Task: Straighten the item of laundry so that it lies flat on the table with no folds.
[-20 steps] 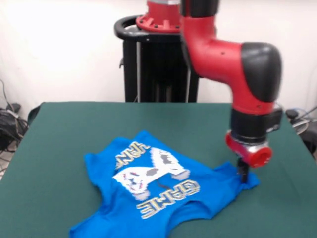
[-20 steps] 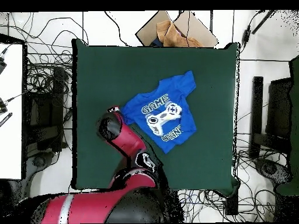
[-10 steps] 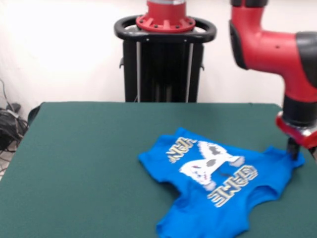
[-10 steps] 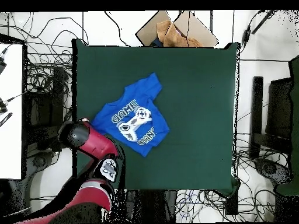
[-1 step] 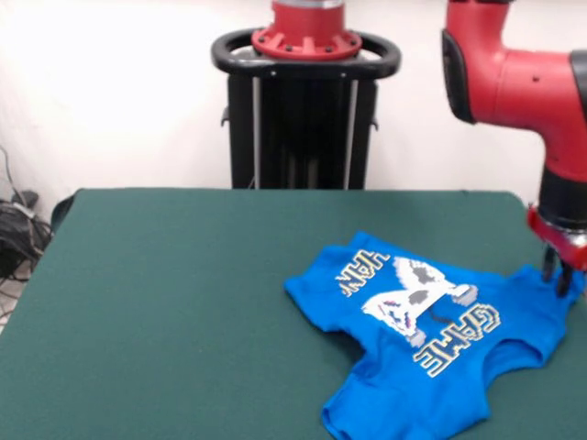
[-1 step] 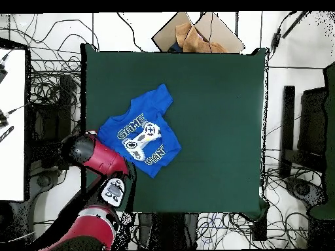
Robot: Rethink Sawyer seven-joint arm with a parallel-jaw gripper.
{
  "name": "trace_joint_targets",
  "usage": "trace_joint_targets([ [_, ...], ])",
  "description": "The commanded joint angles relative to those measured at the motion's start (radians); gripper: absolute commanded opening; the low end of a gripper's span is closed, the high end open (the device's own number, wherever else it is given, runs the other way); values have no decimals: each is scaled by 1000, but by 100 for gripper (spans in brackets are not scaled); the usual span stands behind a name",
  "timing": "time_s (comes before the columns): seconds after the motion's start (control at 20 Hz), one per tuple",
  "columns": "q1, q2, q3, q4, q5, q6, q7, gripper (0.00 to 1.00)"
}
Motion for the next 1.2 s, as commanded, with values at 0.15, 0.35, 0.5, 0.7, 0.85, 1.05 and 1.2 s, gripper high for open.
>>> trace_joint_targets([
  [0.15, 23, 19, -151, -88, -37, 184, 319, 100],
  [0.35, -35, -138, -192, -104, -158, 461, 299, 100],
  [0.5, -86, -201, -182, -90, -188, 528, 240, 100],
  [0.7, -143, -212, -208, -93, -246, 536, 144, 100],
  [0.85, -188, -150, -205, -88, -280, 424, 81, 100],
  [1.05, -233, -23, -232, -122, -361, 242, 69, 100],
  [1.2, -297, 37, -197, -120, -391, 138, 41, 100],
])
